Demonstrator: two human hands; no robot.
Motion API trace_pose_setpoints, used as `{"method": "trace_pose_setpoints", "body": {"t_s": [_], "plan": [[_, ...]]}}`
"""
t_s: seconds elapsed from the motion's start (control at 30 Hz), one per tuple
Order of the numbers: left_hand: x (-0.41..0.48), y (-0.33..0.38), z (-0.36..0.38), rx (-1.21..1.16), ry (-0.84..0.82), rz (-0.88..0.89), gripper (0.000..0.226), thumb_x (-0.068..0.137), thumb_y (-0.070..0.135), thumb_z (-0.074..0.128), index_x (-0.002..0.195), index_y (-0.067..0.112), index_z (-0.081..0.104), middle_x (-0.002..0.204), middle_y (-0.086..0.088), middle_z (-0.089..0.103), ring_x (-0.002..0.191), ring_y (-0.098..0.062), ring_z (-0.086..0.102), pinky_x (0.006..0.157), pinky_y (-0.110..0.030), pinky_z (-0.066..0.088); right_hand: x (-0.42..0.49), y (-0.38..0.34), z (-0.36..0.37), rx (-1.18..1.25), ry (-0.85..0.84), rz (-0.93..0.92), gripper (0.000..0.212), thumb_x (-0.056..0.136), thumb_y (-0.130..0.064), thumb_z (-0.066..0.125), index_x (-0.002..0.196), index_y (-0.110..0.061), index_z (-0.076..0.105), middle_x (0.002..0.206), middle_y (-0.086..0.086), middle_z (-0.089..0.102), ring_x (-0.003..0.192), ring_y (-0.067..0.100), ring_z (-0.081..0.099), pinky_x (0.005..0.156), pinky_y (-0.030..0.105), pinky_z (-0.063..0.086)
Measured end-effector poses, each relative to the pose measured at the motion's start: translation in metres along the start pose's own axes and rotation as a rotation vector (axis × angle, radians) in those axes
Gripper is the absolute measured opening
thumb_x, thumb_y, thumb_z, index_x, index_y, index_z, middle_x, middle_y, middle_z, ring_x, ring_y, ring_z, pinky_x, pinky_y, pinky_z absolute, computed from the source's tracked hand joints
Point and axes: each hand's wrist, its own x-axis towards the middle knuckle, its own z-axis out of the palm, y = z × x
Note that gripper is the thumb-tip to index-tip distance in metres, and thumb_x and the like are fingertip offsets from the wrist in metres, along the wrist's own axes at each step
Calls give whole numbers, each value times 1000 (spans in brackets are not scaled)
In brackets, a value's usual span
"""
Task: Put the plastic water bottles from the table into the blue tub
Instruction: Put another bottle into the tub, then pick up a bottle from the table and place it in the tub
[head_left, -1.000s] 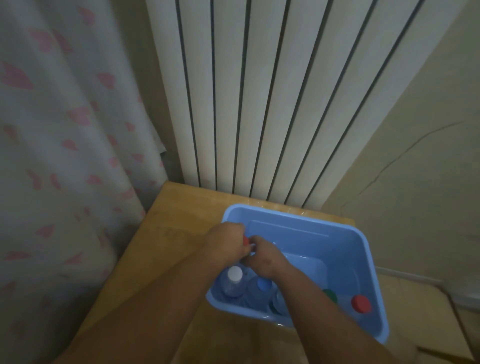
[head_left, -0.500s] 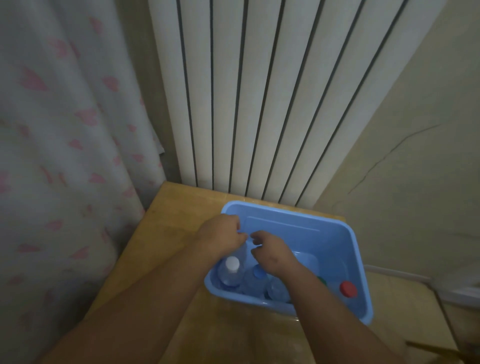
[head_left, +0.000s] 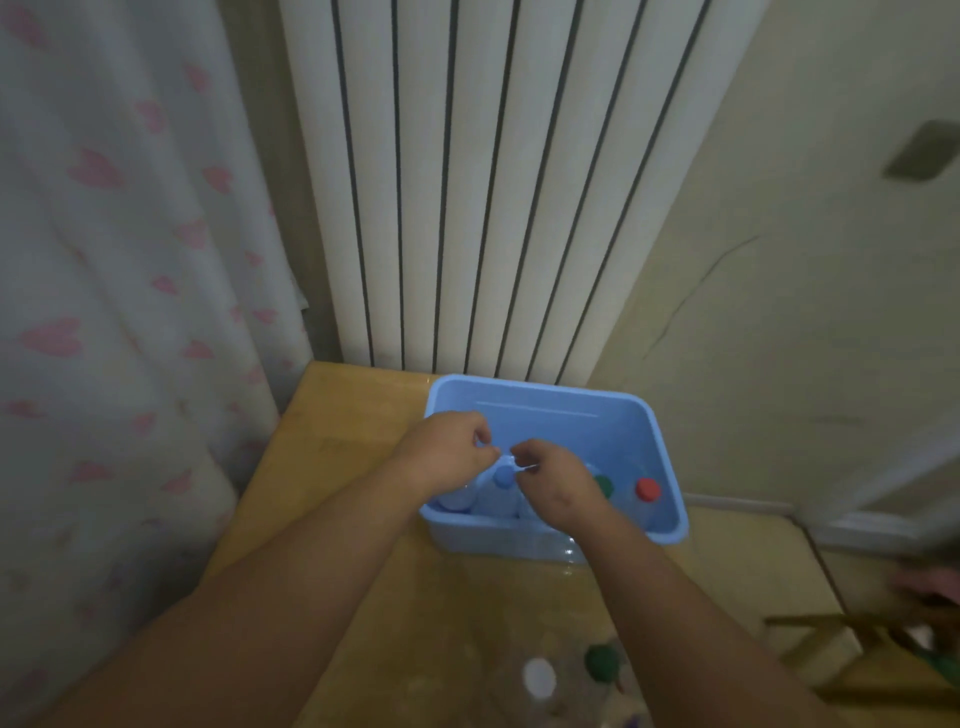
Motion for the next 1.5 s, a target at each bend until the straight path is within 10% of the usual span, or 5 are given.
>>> {"method": "trace_pose_setpoints", "body": {"t_s": [0.8, 1.13, 1.5], "plan": [[-141, 51, 101, 358, -502, 171, 49, 81, 39, 70, 124, 26, 53, 121, -1, 60, 106, -21, 58, 74, -30, 39, -156, 59, -1, -52, -18, 40, 40, 90, -11, 50, 128, -19, 56, 128, 4, 60, 116, 23, 57, 96, 31, 47], [-144, 54, 92, 171, -253, 51, 13, 83, 32, 65, 89, 25, 55, 94, 3, 60, 84, -14, 56, 61, -24, 39, -167, 72, -9, -22, -9, 19, 41, 91, -9, 49, 130, -20, 55, 131, 2, 59, 120, 22, 54, 101, 32, 44], [-115, 91, -42, 203, 184, 47, 27, 80, 43, 59, 88, 18, 63, 78, 2, 58, 72, -18, 55, 54, -29, 39, -143, 19, -10, 202, 17, -41, 53, 78, -4, 65, 127, -18, 53, 114, 1, 63, 95, 14, 59, 83, 30, 52]]}}
